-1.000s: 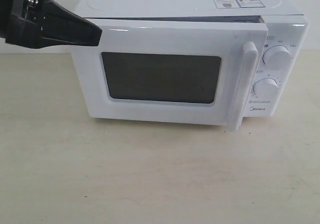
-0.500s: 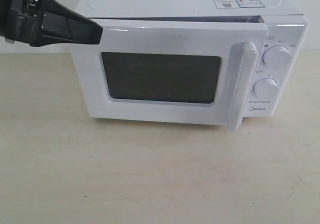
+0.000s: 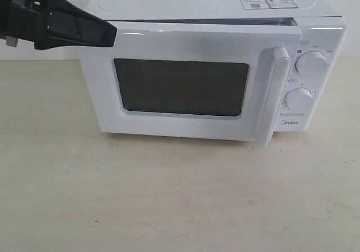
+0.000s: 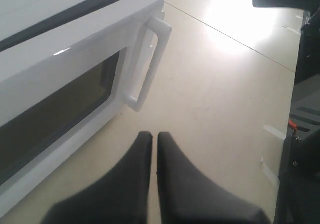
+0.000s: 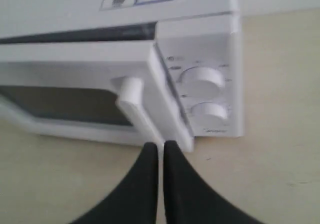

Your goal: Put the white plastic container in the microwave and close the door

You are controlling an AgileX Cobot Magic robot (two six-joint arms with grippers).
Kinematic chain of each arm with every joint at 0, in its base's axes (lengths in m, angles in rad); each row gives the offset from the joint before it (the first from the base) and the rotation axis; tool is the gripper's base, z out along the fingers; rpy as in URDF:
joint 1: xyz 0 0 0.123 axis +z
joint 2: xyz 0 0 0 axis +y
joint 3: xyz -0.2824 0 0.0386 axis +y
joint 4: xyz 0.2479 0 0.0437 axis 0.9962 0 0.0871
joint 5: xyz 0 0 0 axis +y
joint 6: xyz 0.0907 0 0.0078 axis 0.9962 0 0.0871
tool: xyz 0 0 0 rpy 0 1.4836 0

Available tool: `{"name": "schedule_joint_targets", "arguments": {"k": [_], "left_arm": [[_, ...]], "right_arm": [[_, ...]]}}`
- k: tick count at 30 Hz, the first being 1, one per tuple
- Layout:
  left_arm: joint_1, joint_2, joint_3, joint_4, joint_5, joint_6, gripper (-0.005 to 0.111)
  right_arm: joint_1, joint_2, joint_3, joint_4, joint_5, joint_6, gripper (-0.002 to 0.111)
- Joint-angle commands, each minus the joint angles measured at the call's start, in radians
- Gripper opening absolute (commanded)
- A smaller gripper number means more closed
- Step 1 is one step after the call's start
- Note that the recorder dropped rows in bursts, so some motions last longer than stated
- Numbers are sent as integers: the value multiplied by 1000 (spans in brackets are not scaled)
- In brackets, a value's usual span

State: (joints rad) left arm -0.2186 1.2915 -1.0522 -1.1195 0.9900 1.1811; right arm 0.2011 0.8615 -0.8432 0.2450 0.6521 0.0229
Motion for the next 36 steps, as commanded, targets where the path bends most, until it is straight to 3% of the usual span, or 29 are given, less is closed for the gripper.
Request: {"name": "schedule_joint_targets", "arguments": {"k": [1,4,10,15,36], "left_arm": [[-4,-8,-6,-17,13,-23,4],[-4,-8,-6,-13,18,-34,4],[-4,-12,-6,70,80,-140,4],[-4,-24,-6,115,83,-191,4],[-4,-24,-6,115,72,-209,4]], "right_arm": [[67,139,-6,526,-78,-474,0],[190,256,-6,769,-199,-795,0],[287,445,-6,766,-603,-794,0],[330,547,-6,766,-825,-783,0],[330,604,-7,685,-1064,-630,0]]}}
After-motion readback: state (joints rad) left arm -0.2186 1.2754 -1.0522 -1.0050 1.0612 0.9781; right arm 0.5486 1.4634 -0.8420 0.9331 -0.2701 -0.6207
